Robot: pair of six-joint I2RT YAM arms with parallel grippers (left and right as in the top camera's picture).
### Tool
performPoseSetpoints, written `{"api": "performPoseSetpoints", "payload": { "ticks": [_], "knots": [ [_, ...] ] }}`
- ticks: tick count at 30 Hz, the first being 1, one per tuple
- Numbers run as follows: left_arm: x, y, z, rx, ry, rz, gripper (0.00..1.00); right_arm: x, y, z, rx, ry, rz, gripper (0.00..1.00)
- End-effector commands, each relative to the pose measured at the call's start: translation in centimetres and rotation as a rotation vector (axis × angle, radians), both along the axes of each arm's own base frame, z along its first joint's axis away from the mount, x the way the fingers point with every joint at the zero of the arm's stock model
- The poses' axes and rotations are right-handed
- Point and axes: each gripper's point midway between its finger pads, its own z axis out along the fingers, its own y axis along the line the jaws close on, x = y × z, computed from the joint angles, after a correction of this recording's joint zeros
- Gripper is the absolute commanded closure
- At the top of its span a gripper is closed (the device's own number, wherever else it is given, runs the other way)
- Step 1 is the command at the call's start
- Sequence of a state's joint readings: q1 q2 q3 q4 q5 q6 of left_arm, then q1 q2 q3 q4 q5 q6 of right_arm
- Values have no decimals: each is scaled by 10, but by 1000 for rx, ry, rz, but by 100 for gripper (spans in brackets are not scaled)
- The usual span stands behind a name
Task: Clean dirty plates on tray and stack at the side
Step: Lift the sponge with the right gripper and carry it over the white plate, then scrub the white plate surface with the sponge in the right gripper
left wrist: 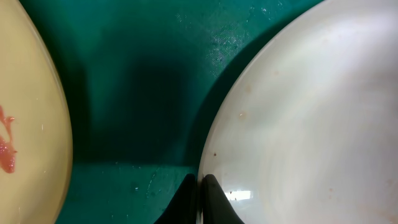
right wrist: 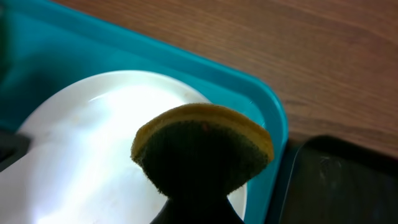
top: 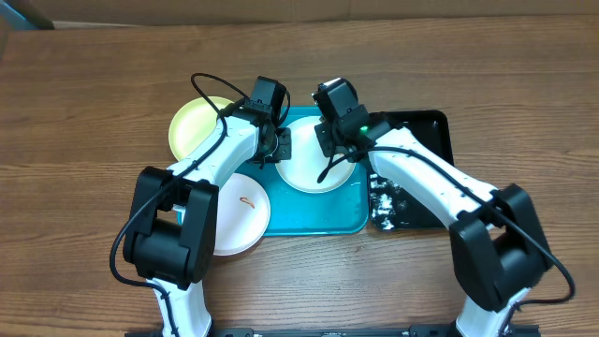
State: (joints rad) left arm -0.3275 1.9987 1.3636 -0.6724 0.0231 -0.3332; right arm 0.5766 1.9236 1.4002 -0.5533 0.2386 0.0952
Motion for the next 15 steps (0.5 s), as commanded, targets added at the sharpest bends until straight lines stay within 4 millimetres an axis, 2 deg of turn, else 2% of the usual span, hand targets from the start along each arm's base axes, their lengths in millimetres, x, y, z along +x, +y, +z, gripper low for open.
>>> {"api": "performPoseSetpoints", "payload": {
  "ticks": [1,8,14,15],
  "knots": [
    [-4,0,-6,9,16,-27,95,8,-12,-24,-116,-18,-11,96],
    [-4,1,-6,9,18,-27,96,1,-17,-76,-182,78,-5,95],
    [-5,1,-6,10,19,-27,95,-7,-22,-91,-209,123,-6,91],
    [-5,1,-6,10,20,-27,95,-8,-23,-91,-210,130,-8,96]
  ]
}}
